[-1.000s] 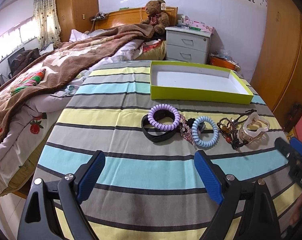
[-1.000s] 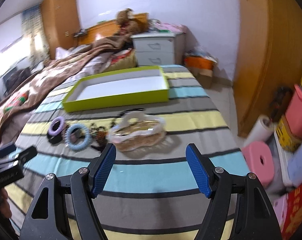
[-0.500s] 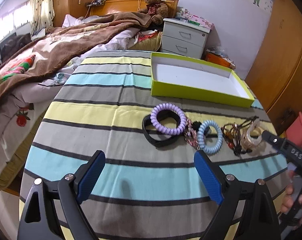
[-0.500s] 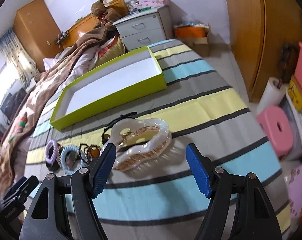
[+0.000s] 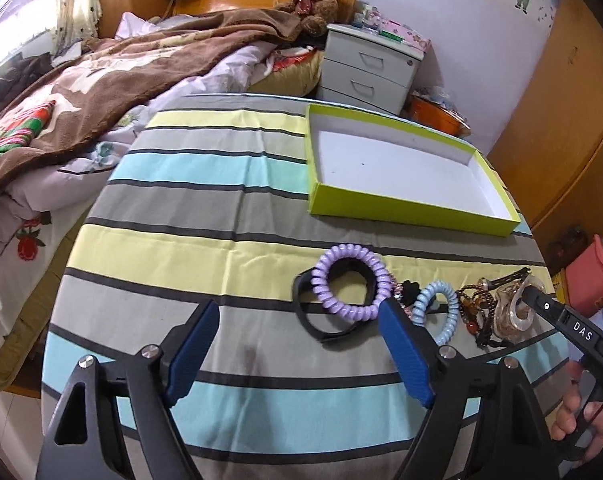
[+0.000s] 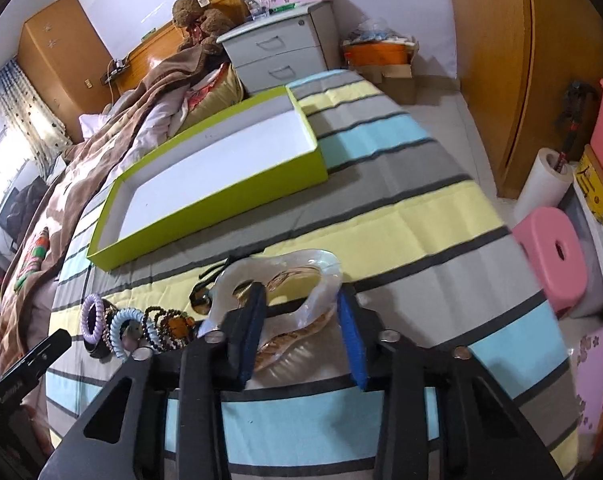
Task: Organize jewelry
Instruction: 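Grasp the clear amber hair claw with the right gripper while the left gripper approaches the lavender hair tie, then grasp the lavender coil hair tie with the left gripper while the right gripper holds the hair claw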
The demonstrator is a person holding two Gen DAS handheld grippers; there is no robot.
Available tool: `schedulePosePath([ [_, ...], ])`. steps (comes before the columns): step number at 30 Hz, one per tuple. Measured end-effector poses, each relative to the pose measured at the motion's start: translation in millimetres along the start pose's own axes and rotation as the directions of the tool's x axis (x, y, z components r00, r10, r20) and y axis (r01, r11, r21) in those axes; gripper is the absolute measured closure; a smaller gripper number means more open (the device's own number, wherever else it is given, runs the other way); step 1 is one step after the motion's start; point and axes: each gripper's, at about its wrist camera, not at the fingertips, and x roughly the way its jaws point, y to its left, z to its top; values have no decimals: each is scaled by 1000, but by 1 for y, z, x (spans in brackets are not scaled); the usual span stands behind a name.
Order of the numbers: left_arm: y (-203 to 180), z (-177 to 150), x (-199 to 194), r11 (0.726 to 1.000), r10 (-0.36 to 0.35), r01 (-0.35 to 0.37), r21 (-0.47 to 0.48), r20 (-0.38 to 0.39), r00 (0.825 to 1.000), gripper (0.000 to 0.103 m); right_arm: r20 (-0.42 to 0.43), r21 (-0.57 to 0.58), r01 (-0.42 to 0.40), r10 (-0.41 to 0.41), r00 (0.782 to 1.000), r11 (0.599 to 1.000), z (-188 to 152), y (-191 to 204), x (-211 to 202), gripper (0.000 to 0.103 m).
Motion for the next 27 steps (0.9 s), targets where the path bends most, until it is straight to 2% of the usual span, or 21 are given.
schedulePosePath([
  [1, -1, 1, 2, 1000, -3, 3, 6, -4, 1000, 20, -2, -19, 6, -6, 1000, 1000, 3, 0, -2, 90],
  [6, -6, 6, 12, 1000, -4, 5, 21, -31, 999, 22, -36, -71, 13, -15, 999, 997, 6, -5, -5, 91],
  [14, -13, 11, 17, 999, -10, 12, 41, -43, 999, 22, -76, -130, 30, -40, 996, 991, -5, -3, -5, 72],
  [20, -14, 17, 23, 999, -10, 13, 50, -53, 999, 24, -107, -169, 61, -80, 991, 984, -11, 5, 2, 72],
  [21, -13, 19, 25, 999, -4, 7, 52, -53, 999, 24, -87, -173, 64, -80, 993, 983, -12, 5, 0, 73],
  [23, -12, 21, 27, 999, -5, 7, 46, -54, 999, 29, -60, -188, 84, -97, 993, 978, -12, 6, -2, 87],
  [27, -14, 22, 33, 998, -5, 10, 62, -70, 997, 37, -53, -184, 72, -83, 995, 980, -10, 4, -4, 91],
])
